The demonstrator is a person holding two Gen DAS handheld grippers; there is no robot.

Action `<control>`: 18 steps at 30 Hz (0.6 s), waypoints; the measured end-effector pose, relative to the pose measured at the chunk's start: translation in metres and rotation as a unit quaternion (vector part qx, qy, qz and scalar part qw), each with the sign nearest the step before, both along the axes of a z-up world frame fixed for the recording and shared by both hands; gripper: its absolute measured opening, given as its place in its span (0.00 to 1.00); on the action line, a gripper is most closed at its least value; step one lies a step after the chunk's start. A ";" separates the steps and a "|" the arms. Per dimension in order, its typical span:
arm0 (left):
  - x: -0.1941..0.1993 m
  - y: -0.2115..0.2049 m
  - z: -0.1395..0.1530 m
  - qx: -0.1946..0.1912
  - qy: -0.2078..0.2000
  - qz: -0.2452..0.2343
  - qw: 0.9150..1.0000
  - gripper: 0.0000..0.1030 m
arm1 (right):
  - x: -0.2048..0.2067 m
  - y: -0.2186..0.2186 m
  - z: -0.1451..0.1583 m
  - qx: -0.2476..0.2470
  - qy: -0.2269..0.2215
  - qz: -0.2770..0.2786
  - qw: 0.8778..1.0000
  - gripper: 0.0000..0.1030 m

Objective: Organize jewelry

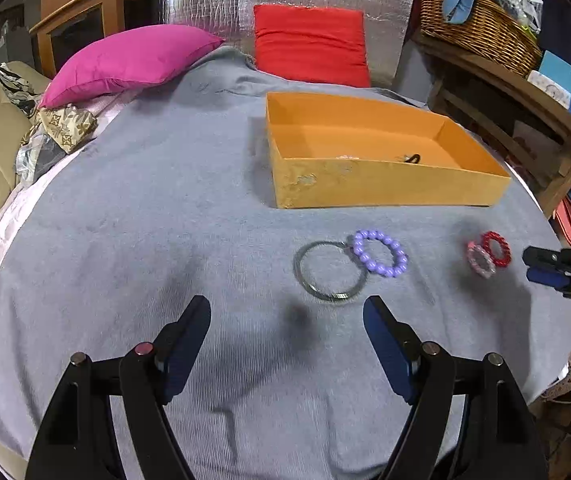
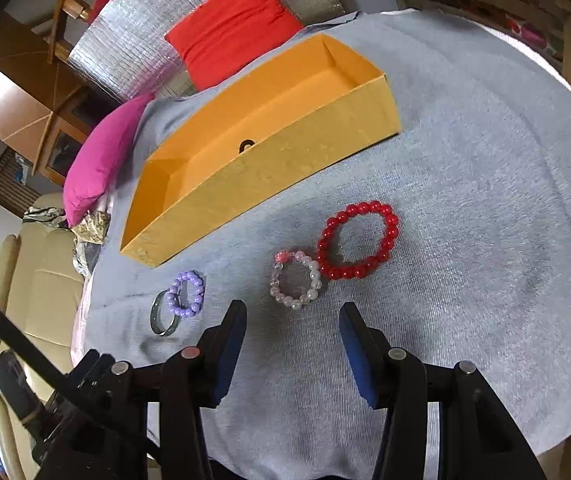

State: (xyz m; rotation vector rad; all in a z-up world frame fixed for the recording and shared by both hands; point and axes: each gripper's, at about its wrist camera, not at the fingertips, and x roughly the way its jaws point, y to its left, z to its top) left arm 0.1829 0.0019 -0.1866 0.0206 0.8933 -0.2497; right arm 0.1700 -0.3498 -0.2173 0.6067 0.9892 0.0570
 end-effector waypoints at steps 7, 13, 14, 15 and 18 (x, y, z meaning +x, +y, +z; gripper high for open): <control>0.023 -0.023 -0.007 -0.001 0.012 -0.021 1.000 0.77 | 0.016 -0.012 -0.023 0.041 0.025 -0.012 0.999 0.51; 0.049 -0.053 -0.019 0.004 0.029 -0.061 0.998 0.77 | 0.029 -0.006 -0.032 0.036 0.043 -0.007 0.998 0.51; 0.051 -0.056 -0.022 0.004 0.032 -0.066 0.997 0.77 | 0.032 -0.004 -0.035 0.028 0.048 -0.007 0.998 0.51; 0.053 -0.059 -0.025 0.002 0.034 -0.072 0.997 0.76 | 0.032 -0.003 -0.035 0.020 0.048 -0.009 0.999 0.51; 0.058 -0.066 -0.031 -0.004 0.036 -0.090 0.995 0.71 | 0.035 0.003 -0.032 -0.011 0.042 -0.009 0.999 0.51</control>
